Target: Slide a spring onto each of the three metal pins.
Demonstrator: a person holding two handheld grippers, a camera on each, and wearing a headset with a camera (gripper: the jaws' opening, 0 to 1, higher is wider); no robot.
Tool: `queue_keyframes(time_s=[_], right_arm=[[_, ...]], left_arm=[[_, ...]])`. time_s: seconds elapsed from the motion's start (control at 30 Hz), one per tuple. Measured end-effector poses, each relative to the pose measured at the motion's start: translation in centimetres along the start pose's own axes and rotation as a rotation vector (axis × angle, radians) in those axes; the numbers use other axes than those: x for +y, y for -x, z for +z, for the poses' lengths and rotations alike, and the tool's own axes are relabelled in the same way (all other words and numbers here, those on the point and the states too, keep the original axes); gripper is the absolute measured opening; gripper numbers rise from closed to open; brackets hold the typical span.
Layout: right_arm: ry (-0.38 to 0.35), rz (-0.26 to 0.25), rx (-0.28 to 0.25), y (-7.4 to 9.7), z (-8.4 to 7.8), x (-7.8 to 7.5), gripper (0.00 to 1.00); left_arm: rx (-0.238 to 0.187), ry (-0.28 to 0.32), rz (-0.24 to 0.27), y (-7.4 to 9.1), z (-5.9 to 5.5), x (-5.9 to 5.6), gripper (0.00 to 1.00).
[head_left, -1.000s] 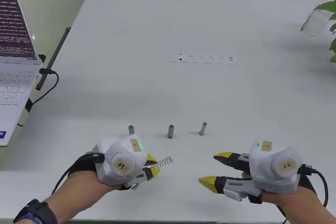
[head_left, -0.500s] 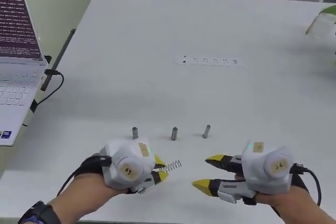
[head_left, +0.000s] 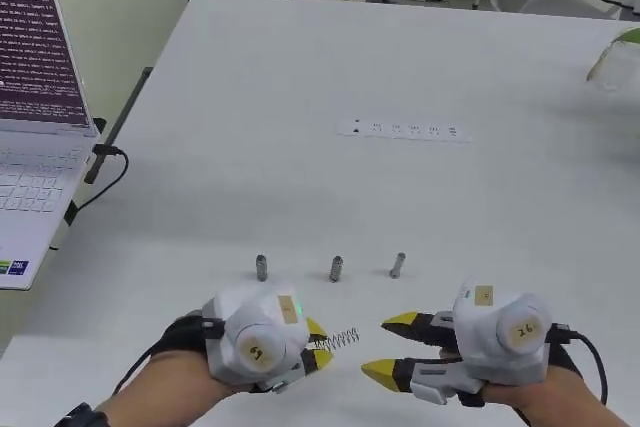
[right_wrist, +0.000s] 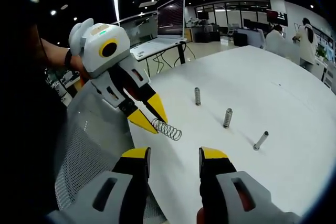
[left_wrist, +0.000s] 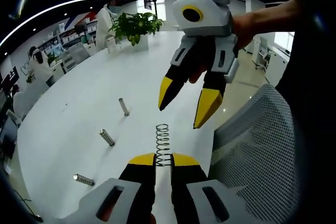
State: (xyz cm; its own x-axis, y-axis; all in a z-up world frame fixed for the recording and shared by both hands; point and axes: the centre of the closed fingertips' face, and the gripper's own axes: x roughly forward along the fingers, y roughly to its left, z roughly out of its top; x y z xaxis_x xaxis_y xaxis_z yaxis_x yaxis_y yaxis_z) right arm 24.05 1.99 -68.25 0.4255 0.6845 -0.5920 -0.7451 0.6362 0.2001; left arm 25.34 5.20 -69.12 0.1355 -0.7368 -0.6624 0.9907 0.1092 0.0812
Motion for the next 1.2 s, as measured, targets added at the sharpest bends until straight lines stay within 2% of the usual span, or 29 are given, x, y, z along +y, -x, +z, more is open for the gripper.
queue_keyframes(time_s=[0.53, 0.73, 1.0, 1.2], right_arm=[[0.025, 0.066, 0.015, -0.6, 0.0, 1.0, 0.28], [0.058, 0.102, 0.036, -0.7, -0.3, 1.5, 0.25], [0.079, 0.122, 0.033, -0.5, -0.1, 1.5, 0.14], [0.096, 0.146, 0.036, -0.1, 0.0, 1.8, 0.12]], left_arm=[[-0.008, -0.055, -0.038, -0.5, 1.2, -1.5, 0.02], [-0.009, -0.087, -0.057, -0.5, 1.6, -1.9, 0.02], [-0.002, -0.118, -0.075, -0.6, 1.6, -2.3, 0.02], [0.007, -0.145, -0.084, -0.7, 1.5, -2.4, 0.02]])
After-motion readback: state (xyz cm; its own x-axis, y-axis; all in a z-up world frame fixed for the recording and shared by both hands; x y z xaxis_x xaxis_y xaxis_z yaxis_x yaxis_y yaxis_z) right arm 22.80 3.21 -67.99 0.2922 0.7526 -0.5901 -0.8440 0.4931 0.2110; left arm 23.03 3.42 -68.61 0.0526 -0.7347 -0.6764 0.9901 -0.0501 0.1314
